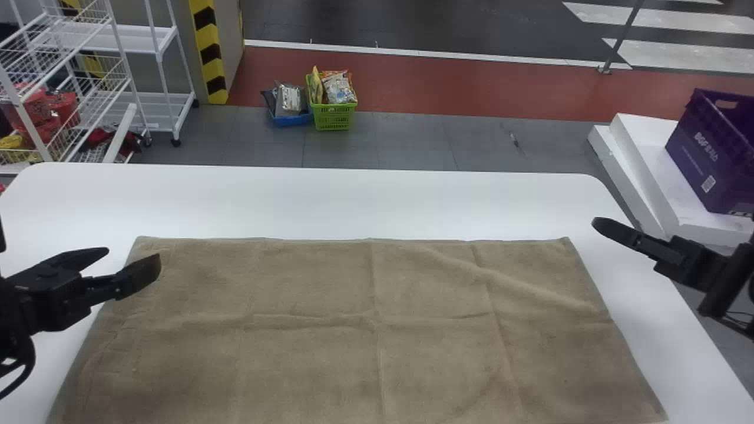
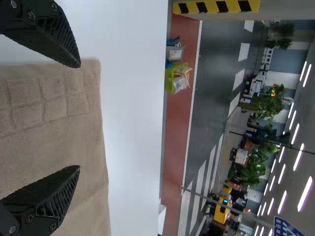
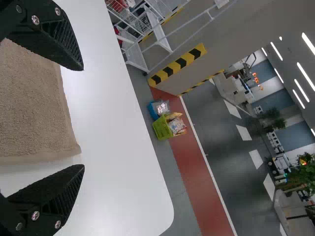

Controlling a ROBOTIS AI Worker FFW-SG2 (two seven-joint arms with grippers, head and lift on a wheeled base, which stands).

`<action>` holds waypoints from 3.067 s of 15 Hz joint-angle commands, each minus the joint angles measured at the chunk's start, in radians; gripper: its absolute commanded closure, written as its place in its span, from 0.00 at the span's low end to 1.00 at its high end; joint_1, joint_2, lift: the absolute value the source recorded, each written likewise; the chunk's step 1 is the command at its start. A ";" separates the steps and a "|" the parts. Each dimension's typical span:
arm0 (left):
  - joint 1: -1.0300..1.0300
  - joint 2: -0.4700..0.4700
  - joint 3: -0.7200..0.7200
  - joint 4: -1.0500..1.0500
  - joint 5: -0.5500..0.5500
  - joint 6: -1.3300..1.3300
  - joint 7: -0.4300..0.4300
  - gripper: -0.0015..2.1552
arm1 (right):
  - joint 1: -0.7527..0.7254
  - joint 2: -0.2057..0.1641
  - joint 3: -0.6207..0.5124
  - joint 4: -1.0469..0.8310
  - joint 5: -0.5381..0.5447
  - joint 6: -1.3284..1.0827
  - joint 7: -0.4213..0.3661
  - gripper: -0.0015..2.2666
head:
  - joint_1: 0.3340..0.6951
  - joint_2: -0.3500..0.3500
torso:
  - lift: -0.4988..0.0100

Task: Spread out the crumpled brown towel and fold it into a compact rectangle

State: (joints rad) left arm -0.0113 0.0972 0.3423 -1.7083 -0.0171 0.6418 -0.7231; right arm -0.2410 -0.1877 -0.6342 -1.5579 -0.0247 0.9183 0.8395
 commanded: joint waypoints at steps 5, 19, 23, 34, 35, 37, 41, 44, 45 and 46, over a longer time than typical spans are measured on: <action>-0.188 0.019 -0.037 0.248 -0.098 -0.069 0.036 0.06 | -0.047 -0.009 -0.015 0.091 0.019 -0.002 0.000 0.05 | 1.00 0.31 | 0.73; -0.283 0.162 -0.152 0.438 -0.415 -0.391 -0.288 0.18 | -0.024 -0.009 -0.042 0.101 -0.006 -0.005 0.000 0.05 | 1.00 0.32 | 0.73; -0.351 0.162 -0.203 0.506 -0.480 -0.394 -0.282 0.18 | -0.012 -0.009 -0.062 0.101 -0.009 -0.005 0.006 0.05 | 1.00 0.30 | 0.73; -0.420 0.205 -0.246 0.585 -0.564 -0.391 -0.352 0.18 | -0.004 -0.027 -0.090 0.122 -0.031 -0.026 0.009 0.05 | 1.00 0.28 | 0.73; -0.423 0.207 -0.247 0.592 -0.570 -0.391 -0.354 0.18 | -0.004 -0.027 -0.090 0.124 -0.032 -0.026 0.009 0.05 | 1.00 0.28 | 0.73; -0.440 0.208 -0.261 0.615 -0.580 -0.391 -0.364 0.18 | -0.004 -0.027 -0.091 0.125 -0.032 -0.029 0.009 0.05 | 1.00 0.29 | 0.73; -0.452 0.208 -0.272 0.630 -0.600 -0.388 -0.384 0.18 | -0.004 -0.030 -0.096 0.125 -0.035 -0.029 0.009 0.05 | 1.00 0.28 | 0.73; -0.452 0.207 -0.272 0.631 -0.615 -0.388 -0.395 0.20 | -0.011 -0.032 -0.096 0.131 -0.035 -0.029 0.009 0.05 | 1.00 0.28 | 0.73; -0.455 0.205 -0.272 0.636 -0.623 -0.385 -0.397 0.21 | -0.011 -0.033 -0.096 0.133 -0.035 -0.032 0.009 0.05 | 1.00 0.28 | 0.73; -0.458 0.205 -0.272 0.642 -0.626 -0.382 -0.397 0.21 | -0.011 -0.035 -0.096 0.134 -0.037 -0.032 0.009 0.05 | 1.00 0.28 | 0.73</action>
State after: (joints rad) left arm -0.4661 0.3031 0.0706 -1.0726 -0.6369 0.2575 -1.1197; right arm -0.2512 -0.2200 -0.7302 -1.4257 -0.0603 0.8868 0.8483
